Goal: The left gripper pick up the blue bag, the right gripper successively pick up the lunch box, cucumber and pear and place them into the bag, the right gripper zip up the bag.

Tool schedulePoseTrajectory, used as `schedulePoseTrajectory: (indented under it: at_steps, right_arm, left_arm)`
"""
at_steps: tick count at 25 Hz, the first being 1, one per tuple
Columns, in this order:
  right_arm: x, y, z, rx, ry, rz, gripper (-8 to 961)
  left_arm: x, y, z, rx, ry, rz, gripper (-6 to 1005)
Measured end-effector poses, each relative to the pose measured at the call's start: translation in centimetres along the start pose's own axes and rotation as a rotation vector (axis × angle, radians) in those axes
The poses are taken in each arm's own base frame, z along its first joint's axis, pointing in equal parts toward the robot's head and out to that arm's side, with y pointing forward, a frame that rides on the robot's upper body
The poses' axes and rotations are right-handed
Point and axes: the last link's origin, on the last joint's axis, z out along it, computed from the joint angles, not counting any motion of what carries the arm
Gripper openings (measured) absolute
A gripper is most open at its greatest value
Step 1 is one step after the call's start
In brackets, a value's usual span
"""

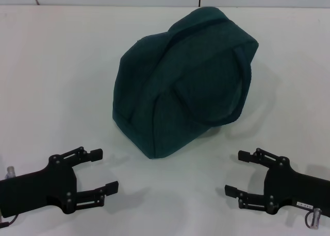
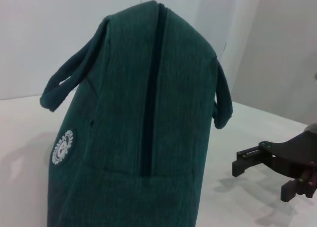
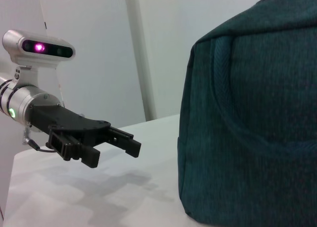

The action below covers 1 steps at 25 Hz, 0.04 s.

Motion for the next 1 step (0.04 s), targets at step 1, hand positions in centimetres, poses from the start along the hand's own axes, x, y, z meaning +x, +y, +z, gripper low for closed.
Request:
schedulePoseTrajectory:
  at_steps: [1]
  right_arm:
    - [-0.03,-0.04,-0.01,0.002,-0.002,0.0,859]
  left_arm:
    - [0.01,0.0,0.02,-0.001,0.0,0.0,861]
